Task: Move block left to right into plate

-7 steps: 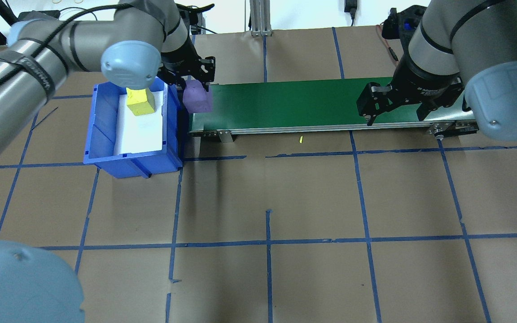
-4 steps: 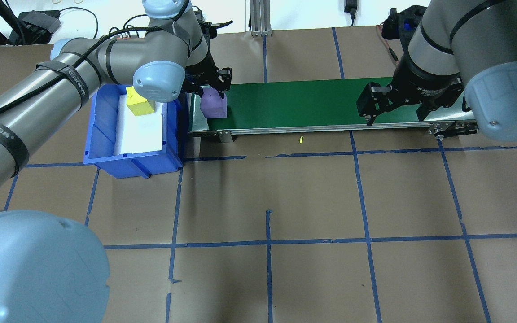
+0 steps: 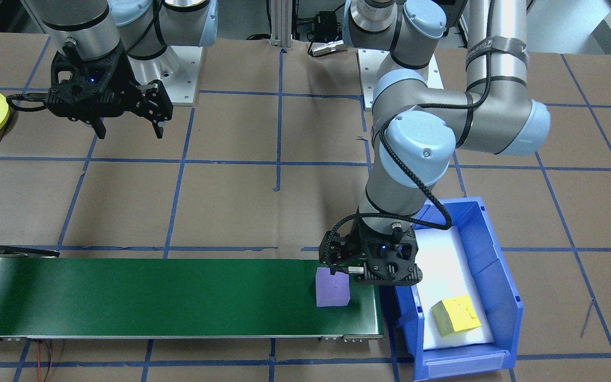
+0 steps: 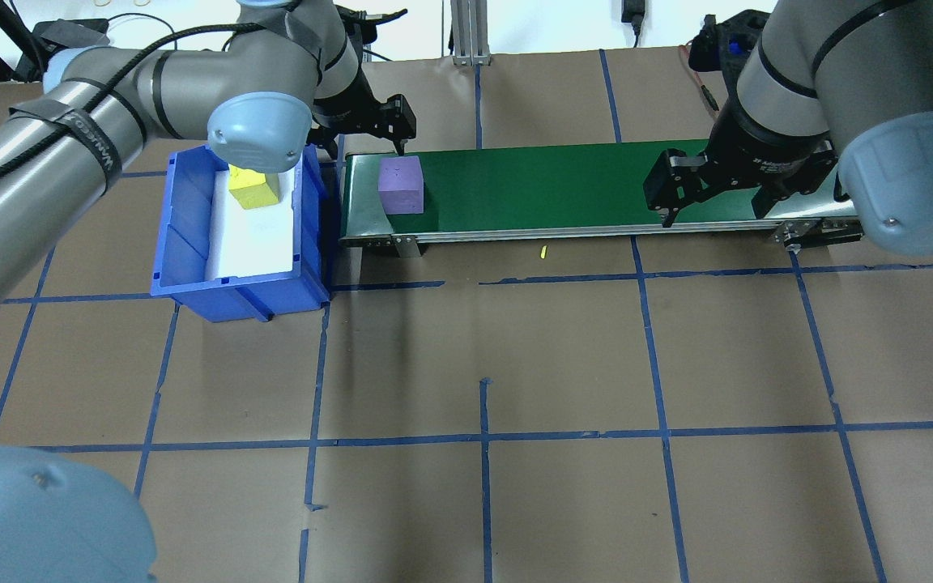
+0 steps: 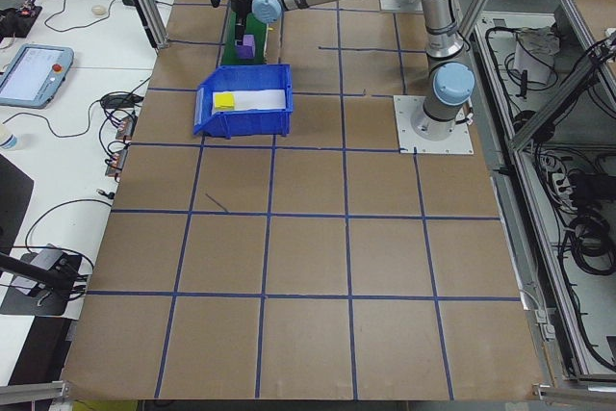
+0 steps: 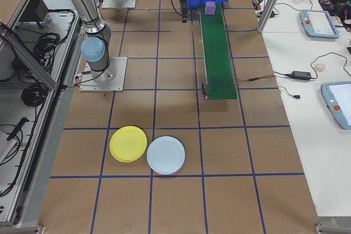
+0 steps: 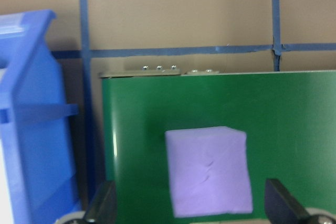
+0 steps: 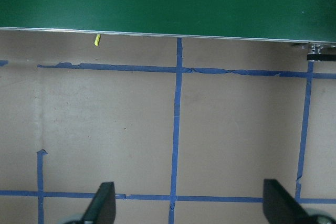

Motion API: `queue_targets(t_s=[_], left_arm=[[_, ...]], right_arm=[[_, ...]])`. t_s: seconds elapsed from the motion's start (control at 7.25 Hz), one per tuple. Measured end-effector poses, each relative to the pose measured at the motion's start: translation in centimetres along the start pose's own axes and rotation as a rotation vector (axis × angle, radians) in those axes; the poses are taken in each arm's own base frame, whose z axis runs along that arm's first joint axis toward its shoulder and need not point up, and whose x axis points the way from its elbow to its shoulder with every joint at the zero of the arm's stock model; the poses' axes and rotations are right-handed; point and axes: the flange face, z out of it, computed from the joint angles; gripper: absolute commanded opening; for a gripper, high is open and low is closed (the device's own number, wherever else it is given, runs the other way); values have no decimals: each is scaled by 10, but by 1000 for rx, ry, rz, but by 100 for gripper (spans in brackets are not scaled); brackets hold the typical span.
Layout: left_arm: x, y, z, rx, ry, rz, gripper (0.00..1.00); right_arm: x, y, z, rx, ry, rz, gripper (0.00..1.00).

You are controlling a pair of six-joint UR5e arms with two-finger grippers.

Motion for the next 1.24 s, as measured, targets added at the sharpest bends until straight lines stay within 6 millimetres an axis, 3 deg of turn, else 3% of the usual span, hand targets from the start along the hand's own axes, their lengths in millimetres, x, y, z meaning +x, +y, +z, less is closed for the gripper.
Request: queue_targets(t_s=[0.14, 0.28, 0.41, 0.55, 0.83, 0.97, 1.1, 1.24], left_arm=[[-38, -6, -12, -12, -20, -24, 100], [-87, -16, -9, -28, -36, -35, 100], [-130, -26, 5, -44, -43, -50, 100], [-160, -37, 25, -54, -43, -74, 100], [-195, -55, 71, -47, -27, -114, 100], [-205, -57, 90, -46, -22, -127, 92], [-210, -57, 105, -49, -18, -135, 38], [-212, -57, 116, -51, -13, -137, 27]], right_arm=[[0, 0, 0, -2, 2, -1, 100], [-1, 1, 0, -7, 5, -6, 100], [-2, 3, 0, -13, 6, -13, 100], [-3, 5, 1, -19, 8, -17, 100], [-4, 10, 12, -39, 0, -33, 99], [-2, 7, 18, -26, -14, -68, 100], [1, -2, 21, 8, -38, -103, 100], [7, -20, 30, 38, -72, -115, 100]])
